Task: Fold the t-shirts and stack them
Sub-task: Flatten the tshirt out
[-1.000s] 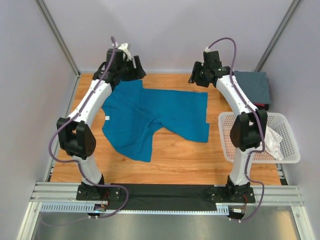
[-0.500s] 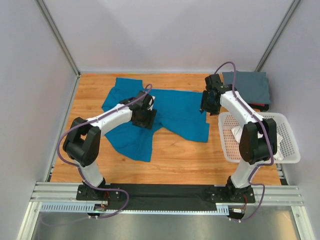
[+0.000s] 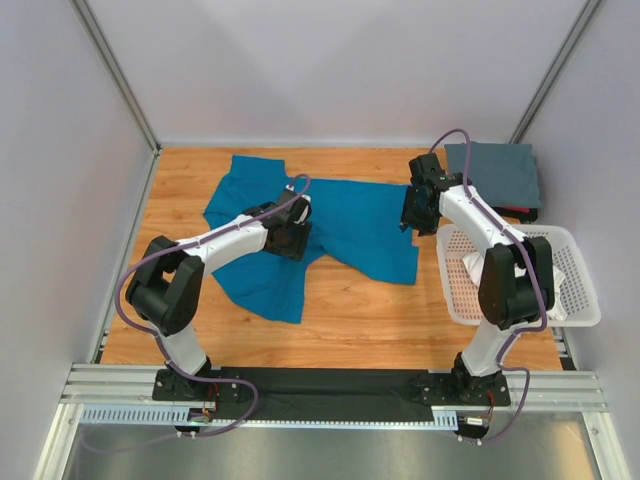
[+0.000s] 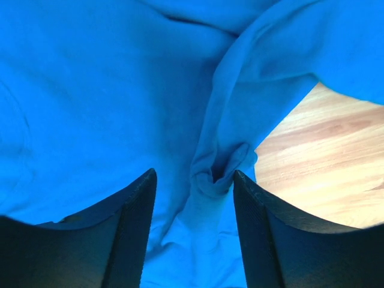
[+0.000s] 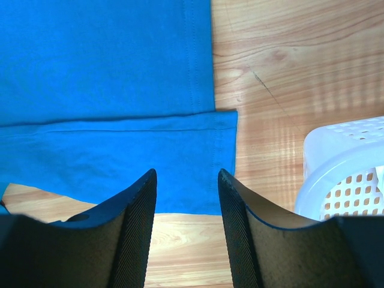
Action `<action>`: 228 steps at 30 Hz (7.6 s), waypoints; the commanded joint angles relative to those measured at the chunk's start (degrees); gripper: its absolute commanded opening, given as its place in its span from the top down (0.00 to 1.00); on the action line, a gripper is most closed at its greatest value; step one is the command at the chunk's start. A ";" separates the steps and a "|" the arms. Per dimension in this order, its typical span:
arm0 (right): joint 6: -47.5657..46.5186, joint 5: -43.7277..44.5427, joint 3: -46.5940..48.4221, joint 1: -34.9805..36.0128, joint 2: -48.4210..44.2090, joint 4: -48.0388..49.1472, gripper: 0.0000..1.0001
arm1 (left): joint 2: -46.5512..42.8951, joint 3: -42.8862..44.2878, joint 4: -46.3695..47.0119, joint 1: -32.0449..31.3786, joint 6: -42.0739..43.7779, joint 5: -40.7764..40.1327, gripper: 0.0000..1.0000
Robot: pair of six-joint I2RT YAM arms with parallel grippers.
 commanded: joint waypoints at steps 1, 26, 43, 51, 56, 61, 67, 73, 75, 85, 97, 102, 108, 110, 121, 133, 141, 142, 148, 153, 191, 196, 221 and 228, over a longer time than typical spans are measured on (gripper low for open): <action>0.83 -0.11 0.17 0.13 -1.19 1.69 0.53 | -0.19 1.86 3.82 -0.19 -0.65 -0.41 0.40; 5.49 1.12 -2.73 0.30 2.05 3.18 0.54 | -11.53 -3.41 -10.67 -1.42 10.23 16.99 1.00; 6.19 0.86 -4.57 0.92 3.72 5.20 0.53 | -10.82 -8.67 -17.00 -13.20 7.08 24.73 1.00; 5.66 -0.90 -2.64 2.24 6.10 4.42 0.54 | -15.74 -12.63 -15.34 -13.73 5.50 30.85 1.00; 7.50 -1.69 -5.70 2.15 2.07 0.99 0.54 | -16.71 -13.34 -14.89 -13.82 4.88 30.45 1.00; 10.58 -5.20 -10.63 2.24 -4.78 0.72 0.52 | -16.53 -9.74 -17.17 -13.82 5.32 25.62 0.39; 15.32 -5.30 -15.81 4.61 -8.22 3.61 0.51 | -18.64 -2.19 -18.33 -12.15 3.93 11.74 0.01; 20.77 -7.23 -20.91 7.16 -7.78 10.29 0.53 | -13.56 4.66 -8.93 -3.27 -3.90 1.82 0.02; 22.96 -6.62 -22.67 7.95 -8.31 13.62 0.53 | -10.83 5.73 -4.56 -3.27 -3.91 -4.15 0.05; 25.79 -2.75 -25.93 8.48 -7.61 17.77 0.59 | 2.26 10.48 7.33 0.33 -13.75 -3.58 0.22; 25.61 -2.13 -24.61 8.66 -5.06 17.24 0.89 | 12.72 12.85 8.22 0.51 -17.71 -3.84 0.26; 24.91 -2.31 -23.21 8.83 -5.67 14.79 0.99 | 16.33 15.48 7.78 0.51 -19.64 -3.66 0.26; 22.98 -1.17 -22.06 10.59 -10.93 7.77 0.99 | 20.72 19.78 6.73 0.60 -22.63 -4.53 0.26; 22.89 -0.99 -22.50 11.38 -12.52 6.17 0.99 | 23.10 21.63 5.68 0.60 -23.07 -5.32 0.26; 24.65 -2.66 -27.95 13.58 -20.17 -1.91 1.00 | 30.66 30.51 3.03 3.67 -26.15 -2.87 0.27; 20.60 -8.63 -30.59 15.51 -18.69 -5.61 1.00 | 36.11 39.83 1.80 6.75 -27.46 -2.96 0.29; 15.96 -14.34 -26.55 19.38 -8.58 -6.40 1.00 | 36.38 42.38 3.38 7.54 -22.12 -1.55 0.30; 15.77 -14.52 -25.76 19.81 -7.97 -7.01 0.99 | 36.29 42.64 3.82 7.63 -21.32 -1.11 0.30; 15.42 -13.65 -24.35 19.99 -11.64 -11.49 1.00 | 35.15 43.70 5.06 7.63 -16.04 -0.58 0.29; 16.21 -14.87 -25.48 19.99 -14.55 -13.78 1.00 | 37.51 48.26 3.39 7.63 -15.16 -1.46 0.29; 11.81 4.28 1.23 4.70 1.87 13.28 0.55 | -9.32 6.12 -3.73 4.04 -12.87 11.98 0.19; 11.73 7.53 4.48 4.61 10.30 15.22 0.60 | -10.73 -0.49 -5.32 -2.12 -15.68 10.23 0.19; 8.04 7.80 22.75 3.91 31.15 9.25 0.61 | -0.88 -10.87 -5.49 -8.72 -17.97 10.67 0.32; 7.24 7.80 25.84 2.77 33.87 7.93 0.61 | -4.05 -15.18 -6.55 -8.72 -17.97 11.81 0.32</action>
